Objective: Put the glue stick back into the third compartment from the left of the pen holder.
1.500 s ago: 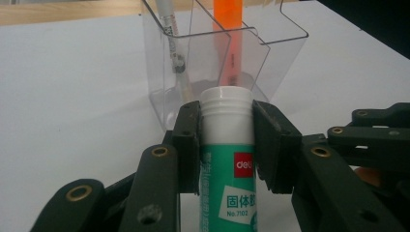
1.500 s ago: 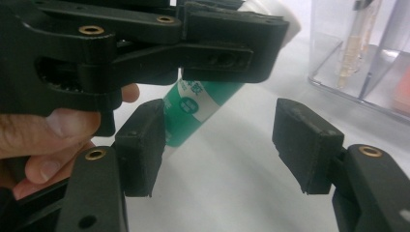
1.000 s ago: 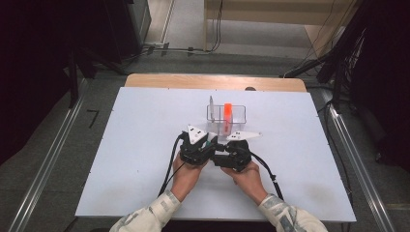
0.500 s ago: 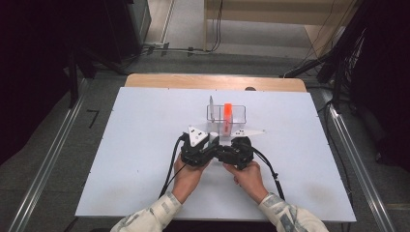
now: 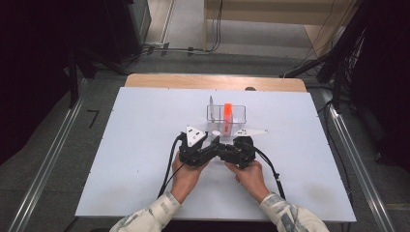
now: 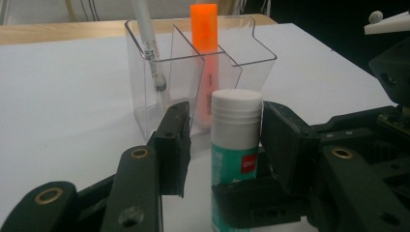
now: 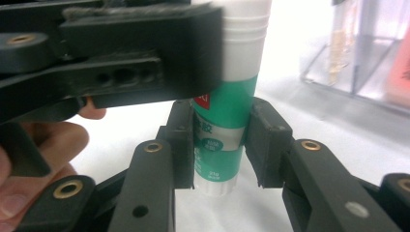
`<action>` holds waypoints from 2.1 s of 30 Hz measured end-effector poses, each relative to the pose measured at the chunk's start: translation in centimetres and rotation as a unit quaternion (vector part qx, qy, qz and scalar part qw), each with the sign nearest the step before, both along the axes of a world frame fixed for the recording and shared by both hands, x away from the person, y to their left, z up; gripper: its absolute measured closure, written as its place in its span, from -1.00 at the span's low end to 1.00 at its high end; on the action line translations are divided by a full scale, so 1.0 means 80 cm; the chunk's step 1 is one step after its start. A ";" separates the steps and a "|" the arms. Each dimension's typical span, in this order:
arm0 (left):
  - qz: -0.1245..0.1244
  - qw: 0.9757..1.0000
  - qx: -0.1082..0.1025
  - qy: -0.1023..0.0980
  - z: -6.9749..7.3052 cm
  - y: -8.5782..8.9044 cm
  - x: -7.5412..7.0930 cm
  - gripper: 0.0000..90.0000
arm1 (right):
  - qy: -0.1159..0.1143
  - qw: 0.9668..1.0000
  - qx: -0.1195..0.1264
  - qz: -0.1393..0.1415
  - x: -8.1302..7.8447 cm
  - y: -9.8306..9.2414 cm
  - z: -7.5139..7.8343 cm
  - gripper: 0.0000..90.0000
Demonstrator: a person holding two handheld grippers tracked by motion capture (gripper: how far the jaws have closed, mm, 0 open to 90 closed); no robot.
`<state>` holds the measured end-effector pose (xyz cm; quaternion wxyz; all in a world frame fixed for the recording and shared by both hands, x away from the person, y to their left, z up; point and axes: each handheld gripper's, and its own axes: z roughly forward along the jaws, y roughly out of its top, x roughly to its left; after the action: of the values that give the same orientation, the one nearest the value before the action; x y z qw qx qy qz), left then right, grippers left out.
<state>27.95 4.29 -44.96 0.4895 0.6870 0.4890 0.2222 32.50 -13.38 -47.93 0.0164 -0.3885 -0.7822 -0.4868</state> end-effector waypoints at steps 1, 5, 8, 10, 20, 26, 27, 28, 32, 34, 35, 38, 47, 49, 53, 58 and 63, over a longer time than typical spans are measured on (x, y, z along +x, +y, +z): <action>0.001 1.000 0.001 0.000 0.000 0.000 0.000 0.16 | 0.001 1.000 0.000 -0.004 0.001 -0.001 0.000 0.42; 0.002 1.000 0.002 0.004 -0.001 0.003 0.001 0.07 | -0.012 1.000 0.000 -0.014 0.003 -0.008 0.004 0.42; 0.004 1.000 0.002 0.004 -0.001 0.005 0.002 0.03 | -0.019 0.999 -0.002 -0.026 0.006 -0.015 0.007 0.42; 0.005 1.000 0.004 0.004 -0.002 0.006 0.002 0.02 | -0.022 0.999 -0.002 -0.035 0.008 -0.020 0.008 0.42; 0.006 1.000 0.010 0.010 -0.006 0.015 0.002 -0.08 | -0.058 0.996 0.003 -0.069 0.016 -0.042 0.025 0.42; 0.013 1.000 0.019 0.019 -0.014 0.022 0.005 -0.13 | -0.070 0.994 0.009 -0.088 0.023 -0.054 0.035 0.42; 0.013 0.999 0.021 0.020 -0.015 0.023 0.006 -0.15 | -0.071 0.993 0.011 -0.091 0.025 -0.056 0.037 0.42; 0.014 0.999 0.024 0.022 -0.016 0.024 0.007 -0.16 | -0.073 0.993 0.012 -0.093 0.026 -0.058 0.038 0.42; 0.019 0.999 0.028 0.026 -0.019 0.026 0.009 -0.21 | -0.076 0.992 0.017 -0.103 0.030 -0.064 0.042 0.42; 0.021 0.999 0.029 0.026 -0.021 0.027 0.009 -0.21 | -0.078 0.991 0.017 -0.105 0.031 -0.066 0.042 0.42; 0.022 0.999 0.030 0.029 -0.022 0.027 0.010 -0.21 | -0.079 0.991 0.018 -0.107 0.032 -0.067 0.043 0.42; 0.020 0.999 0.032 0.031 -0.023 0.027 0.010 -0.24 | -0.082 0.990 0.020 -0.112 0.034 -0.069 0.044 0.42; 0.019 0.999 0.033 0.031 -0.024 0.028 0.010 -0.24 | -0.098 0.987 0.023 -0.128 0.046 -0.070 0.052 0.42; 0.019 0.999 0.033 0.031 -0.024 0.028 0.009 -0.24 | -0.097 0.986 0.021 -0.133 0.050 -0.071 0.051 0.42; 0.019 0.999 0.032 0.032 -0.025 0.029 0.010 -0.24 | -0.098 0.985 0.025 -0.141 0.056 -0.075 0.054 0.42; 0.017 0.999 0.033 0.032 -0.025 0.028 0.009 -0.24 | -0.108 0.983 0.026 -0.148 0.062 -0.074 0.061 0.42; 0.017 0.999 0.031 0.033 -0.025 0.029 0.009 -0.24 | -0.105 0.981 0.024 -0.159 0.073 -0.074 0.055 0.42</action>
<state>28.70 6.57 -46.94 0.4477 0.7006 0.5089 0.2232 38.35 -19.29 -43.51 -0.1335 -0.4540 -0.6959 -0.5401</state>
